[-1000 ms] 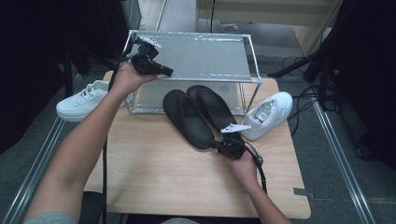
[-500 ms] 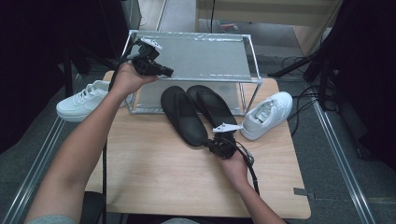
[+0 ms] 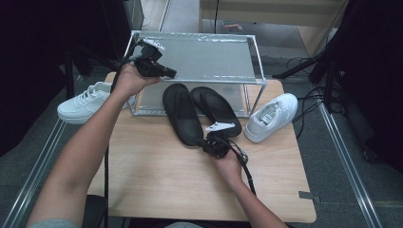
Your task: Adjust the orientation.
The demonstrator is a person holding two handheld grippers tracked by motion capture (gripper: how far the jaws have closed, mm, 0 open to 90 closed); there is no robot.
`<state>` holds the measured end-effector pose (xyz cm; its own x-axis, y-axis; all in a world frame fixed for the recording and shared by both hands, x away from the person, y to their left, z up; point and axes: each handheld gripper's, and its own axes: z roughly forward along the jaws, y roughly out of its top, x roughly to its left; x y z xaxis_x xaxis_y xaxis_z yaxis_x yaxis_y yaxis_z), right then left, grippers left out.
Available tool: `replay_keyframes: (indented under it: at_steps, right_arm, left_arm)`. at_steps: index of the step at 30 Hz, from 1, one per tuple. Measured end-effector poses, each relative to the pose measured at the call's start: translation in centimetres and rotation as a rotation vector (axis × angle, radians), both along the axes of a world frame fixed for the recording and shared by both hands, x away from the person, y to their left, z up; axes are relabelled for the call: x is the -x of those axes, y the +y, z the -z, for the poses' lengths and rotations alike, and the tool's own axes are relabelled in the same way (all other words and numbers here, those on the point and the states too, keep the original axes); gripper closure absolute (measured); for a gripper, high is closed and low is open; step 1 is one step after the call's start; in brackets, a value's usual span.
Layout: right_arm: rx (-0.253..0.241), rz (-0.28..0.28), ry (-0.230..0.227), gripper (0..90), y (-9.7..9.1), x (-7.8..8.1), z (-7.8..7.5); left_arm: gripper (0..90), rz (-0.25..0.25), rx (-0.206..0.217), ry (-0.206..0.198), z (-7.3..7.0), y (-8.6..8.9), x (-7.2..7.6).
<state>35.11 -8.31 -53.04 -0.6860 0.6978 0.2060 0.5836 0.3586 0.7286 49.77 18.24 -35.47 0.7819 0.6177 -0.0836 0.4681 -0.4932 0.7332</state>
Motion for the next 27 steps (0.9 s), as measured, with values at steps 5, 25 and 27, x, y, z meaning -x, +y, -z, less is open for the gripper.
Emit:
replay_keyframes:
  at_steps: [5,25,27]
  right_arm:
    - [-0.023,-0.002,0.004,88.8,1.5,-0.6,-0.1]
    - [-0.082,0.032,-0.032,88.8,5.7,-3.7,-1.0]
    - [-0.077,0.037,-0.037,88.8,6.1,-3.9,-0.9]
  left_arm:
    - [89.9,-0.001,-0.001,0.001,0.0,0.0,0.0]
    - [89.9,-0.004,-0.001,-0.003,0.0,0.0,0.1]
    - [89.9,-0.005,0.001,-0.001,0.0,0.0,0.1]
